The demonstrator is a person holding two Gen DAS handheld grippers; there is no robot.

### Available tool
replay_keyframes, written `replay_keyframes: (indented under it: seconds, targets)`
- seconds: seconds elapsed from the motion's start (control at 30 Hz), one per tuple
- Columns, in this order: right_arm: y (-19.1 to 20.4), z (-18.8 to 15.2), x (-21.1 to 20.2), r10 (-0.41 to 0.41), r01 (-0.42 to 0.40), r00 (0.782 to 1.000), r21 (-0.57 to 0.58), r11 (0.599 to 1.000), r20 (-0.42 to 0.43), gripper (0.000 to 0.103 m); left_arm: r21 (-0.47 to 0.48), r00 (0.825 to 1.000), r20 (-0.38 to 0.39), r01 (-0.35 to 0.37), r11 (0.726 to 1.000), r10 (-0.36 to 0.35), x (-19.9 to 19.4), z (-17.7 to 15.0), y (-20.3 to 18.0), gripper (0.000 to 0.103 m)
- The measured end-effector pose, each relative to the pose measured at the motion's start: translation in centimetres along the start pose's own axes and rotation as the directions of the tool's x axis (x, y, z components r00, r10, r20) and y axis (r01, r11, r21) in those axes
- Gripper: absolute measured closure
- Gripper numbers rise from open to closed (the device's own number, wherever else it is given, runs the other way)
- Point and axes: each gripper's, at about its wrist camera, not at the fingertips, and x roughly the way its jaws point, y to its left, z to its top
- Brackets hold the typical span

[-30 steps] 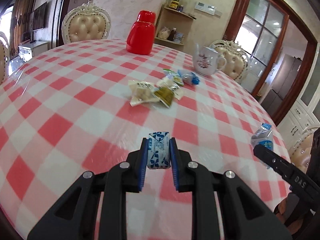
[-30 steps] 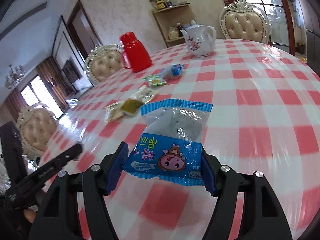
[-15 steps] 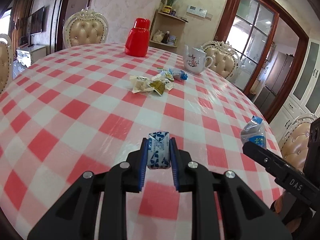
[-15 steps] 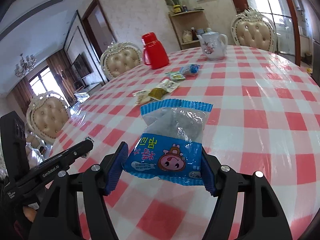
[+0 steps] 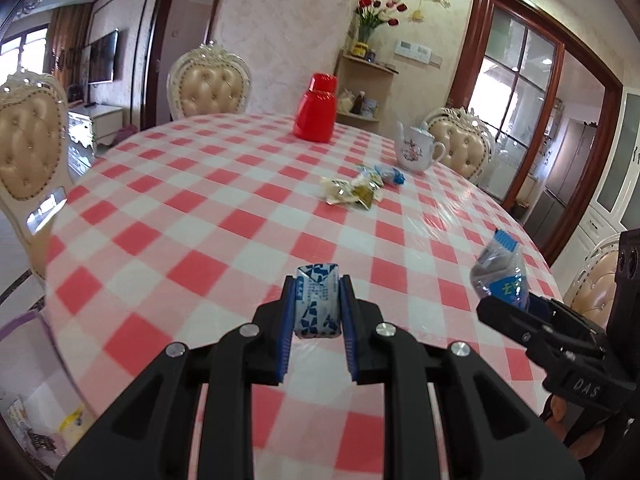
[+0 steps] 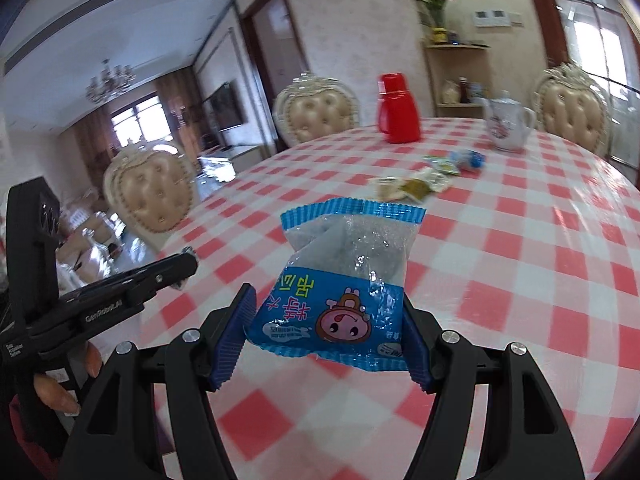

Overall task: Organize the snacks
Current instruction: 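Carry both snacks to the purple-rimmed bin and open both tools to drop them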

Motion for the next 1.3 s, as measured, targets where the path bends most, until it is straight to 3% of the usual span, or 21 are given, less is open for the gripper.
replay_keyframes:
  seconds: [0.33, 0.6, 0.9, 1.1, 1.3]
  targets:
    - [6.7, -1.1, 0.0, 0.092, -0.095, 0.995, -0.113, 0.989, -0.036, 0.037, -0.015, 0.995, 0.061, -0.079, 0.997, 0.08, -5.8, -1.0, 3.8, 0.082]
    - [14.0, -2.8, 1.1, 0.185, -0.209, 0.975, -0.23, 0.951, -0.122, 0.037, -0.034, 0.98, 0.095, -0.171, 0.985, 0.173, -10.7, -2.8, 8.4, 0.082]
    - [21.8, -5.8, 3.5, 0.258, -0.337, 0.932, -0.353, 0.873, -0.253, 0.037, -0.064, 0.962, 0.049, -0.266, 0.962, 0.269, -13.6, -5.0, 14.3, 0.082]
    - [25.0, -7.9, 4.2, 0.29, -0.411, 0.899, -0.401, 0.819, -0.328, 0.037, -0.101, 0.945, 0.003, -0.324, 0.941, 0.326, -13.8, -6.6, 18.1, 0.082]
    - [27.0, -9.9, 4.2, 0.329, -0.486, 0.86, -0.432, 0.76, -0.389, 0.037, -0.091, 0.924, -0.029, -0.382, 0.92, 0.381, -13.3, -7.0, 19.2, 0.081]
